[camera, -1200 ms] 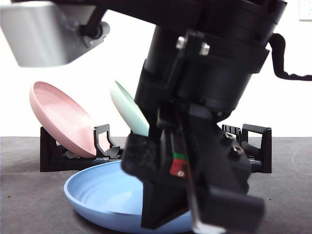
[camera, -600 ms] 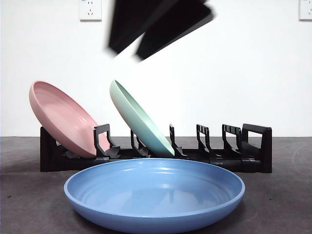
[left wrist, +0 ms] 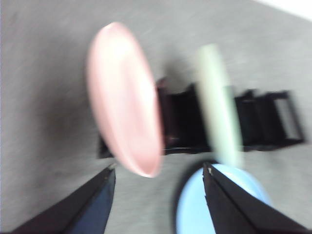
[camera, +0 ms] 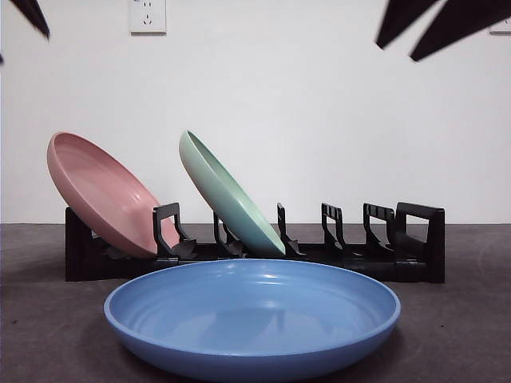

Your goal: Place the plate

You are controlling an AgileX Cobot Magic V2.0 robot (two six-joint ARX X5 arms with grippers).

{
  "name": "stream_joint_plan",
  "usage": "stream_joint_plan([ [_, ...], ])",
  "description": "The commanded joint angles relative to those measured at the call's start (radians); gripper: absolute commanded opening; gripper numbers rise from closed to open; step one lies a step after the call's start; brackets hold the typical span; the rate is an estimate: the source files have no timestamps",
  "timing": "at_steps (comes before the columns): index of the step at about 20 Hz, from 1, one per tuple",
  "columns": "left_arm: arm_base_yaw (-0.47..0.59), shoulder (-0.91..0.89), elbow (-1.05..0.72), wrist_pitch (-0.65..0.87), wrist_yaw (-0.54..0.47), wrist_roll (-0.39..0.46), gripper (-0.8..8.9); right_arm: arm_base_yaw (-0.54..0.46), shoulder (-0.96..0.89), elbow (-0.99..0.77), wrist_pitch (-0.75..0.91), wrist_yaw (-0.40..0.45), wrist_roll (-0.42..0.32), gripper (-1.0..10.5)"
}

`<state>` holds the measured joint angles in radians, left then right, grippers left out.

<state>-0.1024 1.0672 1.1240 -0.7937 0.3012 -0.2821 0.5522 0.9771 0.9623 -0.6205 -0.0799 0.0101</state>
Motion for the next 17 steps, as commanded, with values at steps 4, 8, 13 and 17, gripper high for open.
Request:
stream_joint_plan([
  [4,-0.043,0.258,0.180,-0.060,-0.130,0.040,2.86,-0.018,0.002,0.012,-0.047,-0.005,0.016,2.7],
  [8,-0.078,0.399,0.277,-0.072,-0.235,0.066,2.84,-0.018,0.002,0.012,-0.047,-0.005,0.016,2.7],
  [13,-0.088,0.493,0.295,-0.037,-0.287,0.084,2.81,-0.018,0.002,0.012,-0.047,-0.001,0.016,2.7],
  [17,-0.088,0.523,0.295,-0.026,-0.287,0.085,2.64,-0.018,0.002,0.012,-0.049,0.001,0.016,2.7],
])
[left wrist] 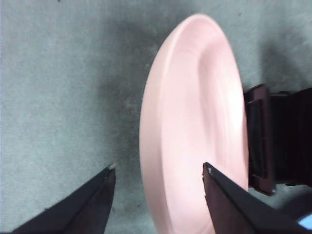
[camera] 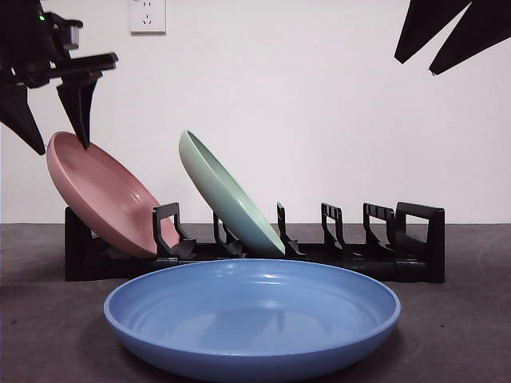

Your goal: Place the plate

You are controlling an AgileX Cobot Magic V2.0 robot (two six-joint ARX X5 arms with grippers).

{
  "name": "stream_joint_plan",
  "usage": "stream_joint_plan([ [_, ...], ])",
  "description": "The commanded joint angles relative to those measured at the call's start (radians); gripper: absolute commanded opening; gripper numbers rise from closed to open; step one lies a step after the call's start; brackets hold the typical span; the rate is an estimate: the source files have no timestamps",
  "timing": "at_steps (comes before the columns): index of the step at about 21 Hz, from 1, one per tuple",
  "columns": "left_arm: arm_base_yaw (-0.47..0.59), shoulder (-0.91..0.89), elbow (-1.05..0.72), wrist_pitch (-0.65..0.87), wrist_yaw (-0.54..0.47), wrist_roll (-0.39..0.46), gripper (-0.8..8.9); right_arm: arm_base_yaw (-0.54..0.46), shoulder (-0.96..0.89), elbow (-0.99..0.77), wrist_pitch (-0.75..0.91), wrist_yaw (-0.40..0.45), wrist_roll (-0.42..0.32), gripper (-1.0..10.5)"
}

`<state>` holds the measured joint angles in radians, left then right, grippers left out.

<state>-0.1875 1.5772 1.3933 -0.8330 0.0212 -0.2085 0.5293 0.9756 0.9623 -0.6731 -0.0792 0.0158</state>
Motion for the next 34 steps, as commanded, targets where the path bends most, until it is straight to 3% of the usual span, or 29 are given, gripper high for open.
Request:
stream_joint_plan([
  [1,-0.003,0.013,0.026,0.018,-0.007,0.011,2.14,0.005,0.003,0.012,-0.002,0.000,0.010,2.7],
  [5,-0.003,0.013,0.036,0.017,-0.007,0.011,0.61,0.005,0.003,0.012,-0.026,0.001,0.010,2.7],
  [10,-0.003,0.013,0.060,-0.009,-0.008,0.011,0.14,0.005,0.003,0.012,-0.041,0.001,0.010,2.7],
  [23,-0.003,0.010,0.258,-0.225,-0.159,0.043,0.16,0.005,0.003,0.012,-0.056,0.001,0.003,2.7],
  [34,-0.002,-0.143,0.287,-0.357,-0.175,0.063,0.15,0.005,0.003,0.012,-0.065,0.000,-0.001,2.7],
])
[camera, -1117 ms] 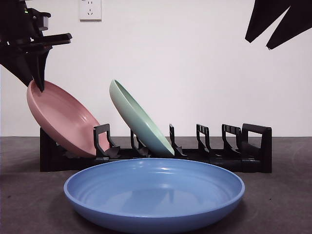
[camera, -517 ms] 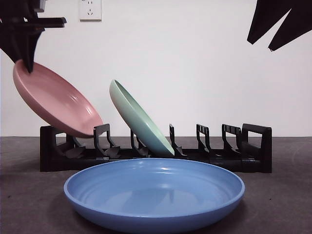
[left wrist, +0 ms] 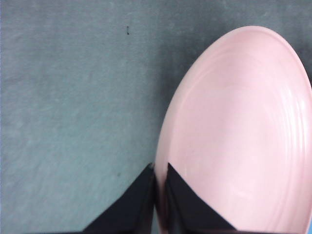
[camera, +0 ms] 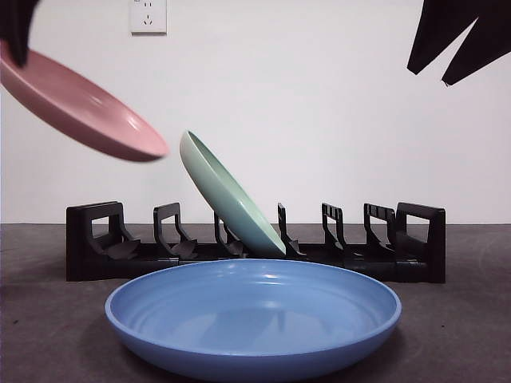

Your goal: Place the plate

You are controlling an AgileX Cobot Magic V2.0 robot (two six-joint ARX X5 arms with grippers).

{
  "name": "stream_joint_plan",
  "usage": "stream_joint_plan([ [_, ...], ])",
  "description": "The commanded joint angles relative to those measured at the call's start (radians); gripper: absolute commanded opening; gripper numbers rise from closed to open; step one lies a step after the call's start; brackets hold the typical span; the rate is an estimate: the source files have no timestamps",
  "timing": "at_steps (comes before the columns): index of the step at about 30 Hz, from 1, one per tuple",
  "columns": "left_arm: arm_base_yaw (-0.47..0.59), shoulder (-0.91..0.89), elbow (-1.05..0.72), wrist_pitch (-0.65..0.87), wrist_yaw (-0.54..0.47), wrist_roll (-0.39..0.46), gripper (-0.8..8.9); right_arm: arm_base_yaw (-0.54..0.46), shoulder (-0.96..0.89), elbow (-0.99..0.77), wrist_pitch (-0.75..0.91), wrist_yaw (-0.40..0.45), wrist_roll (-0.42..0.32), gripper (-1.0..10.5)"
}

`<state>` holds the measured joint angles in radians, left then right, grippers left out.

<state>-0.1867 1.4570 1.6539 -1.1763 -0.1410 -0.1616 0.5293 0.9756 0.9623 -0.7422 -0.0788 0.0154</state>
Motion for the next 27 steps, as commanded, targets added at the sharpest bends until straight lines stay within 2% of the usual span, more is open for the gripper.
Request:
stream_joint_plan([
  [1,-0.003,-0.041,0.023,-0.027,-0.020,0.019,0.15,0.005,0.003,0.012,0.003,0.000,0.000,2.7],
  [6,-0.002,-0.153,-0.062,-0.031,-0.020,0.015,0.15,0.005,0.003,0.012,-0.003,0.000,0.000,2.7],
  [12,-0.011,-0.367,-0.312,0.042,0.033,-0.035,0.15,0.005,0.003,0.012,-0.016,0.000,-0.002,2.7],
  [18,-0.023,-0.601,-0.563,0.080,0.099,-0.140,0.15,0.005,0.003,0.012,-0.014,0.000,-0.003,2.7],
  [22,-0.032,-0.724,-0.711,0.097,0.199,-0.251,0.14,0.005,0.003,0.012,-0.014,0.000,-0.005,2.7],
  [27,-0.070,-0.793,-0.856,0.174,0.328,-0.380,0.15,0.005,0.003,0.012,-0.014,0.002,-0.017,2.7],
])
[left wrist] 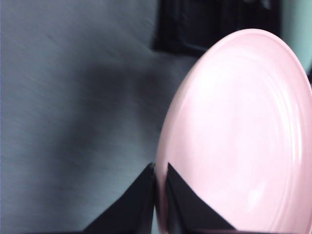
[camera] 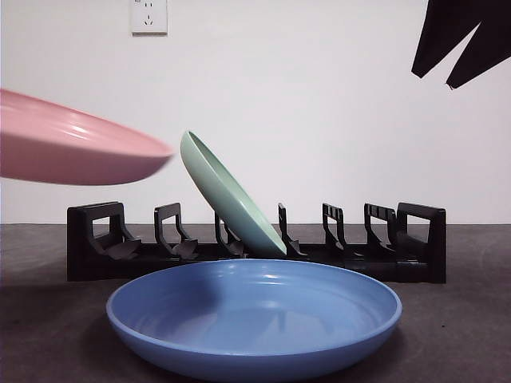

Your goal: Place the plate

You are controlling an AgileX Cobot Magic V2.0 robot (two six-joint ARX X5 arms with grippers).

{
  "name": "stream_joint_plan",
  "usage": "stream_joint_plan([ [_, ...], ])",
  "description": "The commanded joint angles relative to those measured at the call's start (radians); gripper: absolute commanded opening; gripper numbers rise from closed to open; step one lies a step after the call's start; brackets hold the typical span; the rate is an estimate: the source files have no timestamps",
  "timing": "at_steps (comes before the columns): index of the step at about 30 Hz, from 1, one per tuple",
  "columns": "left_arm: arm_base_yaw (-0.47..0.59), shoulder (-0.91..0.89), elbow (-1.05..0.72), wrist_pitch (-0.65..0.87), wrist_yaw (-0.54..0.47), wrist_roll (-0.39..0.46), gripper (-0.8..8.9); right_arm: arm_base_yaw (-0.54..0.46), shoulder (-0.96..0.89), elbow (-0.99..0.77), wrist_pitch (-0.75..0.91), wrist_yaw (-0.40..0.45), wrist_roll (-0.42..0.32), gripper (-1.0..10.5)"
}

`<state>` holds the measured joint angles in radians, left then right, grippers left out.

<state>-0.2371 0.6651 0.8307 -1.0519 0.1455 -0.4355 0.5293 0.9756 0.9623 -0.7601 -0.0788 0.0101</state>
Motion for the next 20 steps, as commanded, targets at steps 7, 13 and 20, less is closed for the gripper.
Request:
stream_joint_plan([
  [7,-0.159,0.056,-0.145,0.164,0.041,-0.208,0.15,0.005,0.003,0.012,0.003,0.002,-0.022,2.7],
  [13,-0.297,0.182,-0.161,0.311,-0.024,-0.277,0.15,0.004,0.003,0.012,0.003,0.003,-0.024,2.7],
  [20,-0.400,0.372,-0.159,0.457,-0.058,-0.292,0.15,0.004,0.003,0.012,0.002,0.005,-0.027,2.7],
])
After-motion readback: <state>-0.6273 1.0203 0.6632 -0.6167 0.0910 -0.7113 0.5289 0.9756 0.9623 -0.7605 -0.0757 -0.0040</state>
